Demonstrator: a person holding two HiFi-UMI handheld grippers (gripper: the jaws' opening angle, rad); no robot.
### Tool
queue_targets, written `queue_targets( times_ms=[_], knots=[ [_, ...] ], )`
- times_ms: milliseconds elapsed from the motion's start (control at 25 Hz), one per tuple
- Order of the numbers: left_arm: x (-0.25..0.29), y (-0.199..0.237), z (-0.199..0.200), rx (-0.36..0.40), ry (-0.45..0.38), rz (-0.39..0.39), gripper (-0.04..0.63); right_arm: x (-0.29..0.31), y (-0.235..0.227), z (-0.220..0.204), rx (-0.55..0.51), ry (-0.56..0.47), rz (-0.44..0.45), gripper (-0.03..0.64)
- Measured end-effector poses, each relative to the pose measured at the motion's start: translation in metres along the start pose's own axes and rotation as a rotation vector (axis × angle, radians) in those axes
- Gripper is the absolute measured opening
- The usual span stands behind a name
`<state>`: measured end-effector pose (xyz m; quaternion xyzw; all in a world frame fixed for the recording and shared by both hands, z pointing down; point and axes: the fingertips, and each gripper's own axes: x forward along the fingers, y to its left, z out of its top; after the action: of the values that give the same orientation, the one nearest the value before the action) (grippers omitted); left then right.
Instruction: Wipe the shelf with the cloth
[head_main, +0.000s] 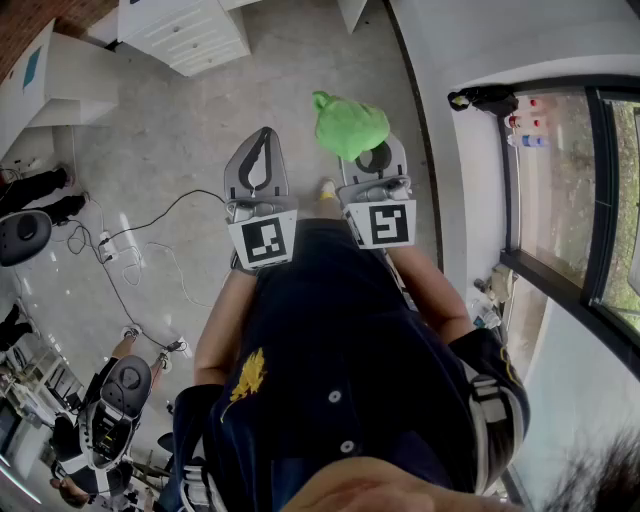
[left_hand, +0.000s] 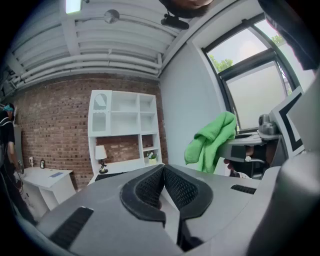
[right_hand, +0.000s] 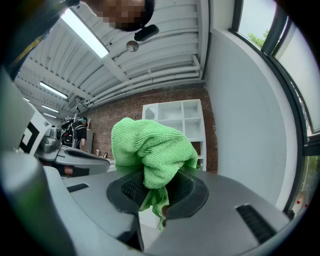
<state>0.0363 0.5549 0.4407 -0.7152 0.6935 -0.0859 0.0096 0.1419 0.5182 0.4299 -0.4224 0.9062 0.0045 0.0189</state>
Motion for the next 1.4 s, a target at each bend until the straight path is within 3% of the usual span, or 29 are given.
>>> queue_targets(
  times_ms=[320,680,1000,1160,1400],
  knots=[
    [0.035,-0.04,-0.022,0.022,0.08,0.016,0.018,-0.017,-0.076,-0.013,0.017,-0.026,-0.053,0.063],
    [0.095,-0.066,0.027,0.067,-0.012,-0.004,0.018,-0.015,-0.15,-0.001,0.007,-0.042,-0.115,0.063],
    [0.147,-0.044,0.006,0.12,0.08,-0.023,0.018,0.025,-0.174,-0.01,0.044,-0.021,-0.141,0.064],
    [0.191,-0.024,-0.002,0.054,0.07,-0.028,0.018,0.064,-0.183,-0.015,-0.007,-0.006,-0.14,0.063],
    [0.27,0.016,0.017,0.003,0.021,-0.04,0.018,0.156,-0.205,0.0,-0.086,0.034,-0.133,0.064]
  ],
)
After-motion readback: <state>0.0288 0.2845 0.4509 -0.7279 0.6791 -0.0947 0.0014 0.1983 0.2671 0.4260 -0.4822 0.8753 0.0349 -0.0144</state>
